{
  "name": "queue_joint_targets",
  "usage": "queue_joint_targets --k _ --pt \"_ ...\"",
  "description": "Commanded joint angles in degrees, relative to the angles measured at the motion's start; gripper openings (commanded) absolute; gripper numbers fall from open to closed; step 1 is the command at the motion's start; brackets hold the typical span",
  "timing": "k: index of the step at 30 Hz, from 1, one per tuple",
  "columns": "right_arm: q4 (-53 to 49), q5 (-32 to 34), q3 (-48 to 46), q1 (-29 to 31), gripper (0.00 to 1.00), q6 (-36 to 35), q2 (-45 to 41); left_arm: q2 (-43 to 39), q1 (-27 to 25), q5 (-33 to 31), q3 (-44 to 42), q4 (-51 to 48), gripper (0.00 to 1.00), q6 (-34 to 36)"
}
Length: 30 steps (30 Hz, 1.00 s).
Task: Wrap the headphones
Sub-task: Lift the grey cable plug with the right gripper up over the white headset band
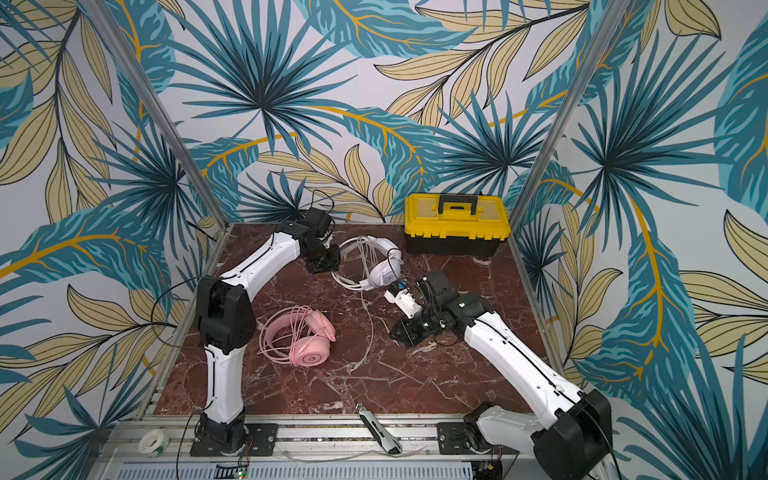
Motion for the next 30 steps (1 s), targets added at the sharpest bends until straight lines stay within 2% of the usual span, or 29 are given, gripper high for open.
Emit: queue_joint_targets --k 1,6,10,17,24,30 --pt "3.9 -7.0 3.8 0.3 0.0 -3.6 0.6 0.6 -1.4 -0.4 0.2 2.8 0.0 -0.1" --pt "7.0 -8.5 8.4 0.1 0.0 -3.0 3.6 1.1 -3.3 -1.4 -1.0 2.8 0.0 1.0" --pt "17.9 -6.7 7.9 -0.8 0.0 3.3 4.1 0.3 -4.0 -1.8 -3.9 2.8 0.0 1.6" --pt "28.4 -3.2 8.0 -5.9 0.0 11.8 5.7 -1.8 -4.2 -1.4 -9.0 2.8 0.0 2.3" --pt "30.7 0.3 3.2 -9.0 0.0 15.9 2.7 -2.0 -4.2 -1.0 -10.7 2.9 0.0 2.3" --pt "29.9 4.5 -1.7 -9.4 0.0 18.8 -1.2 -1.2 -4.1 1.0 -10.5 2.8 0.0 1.9"
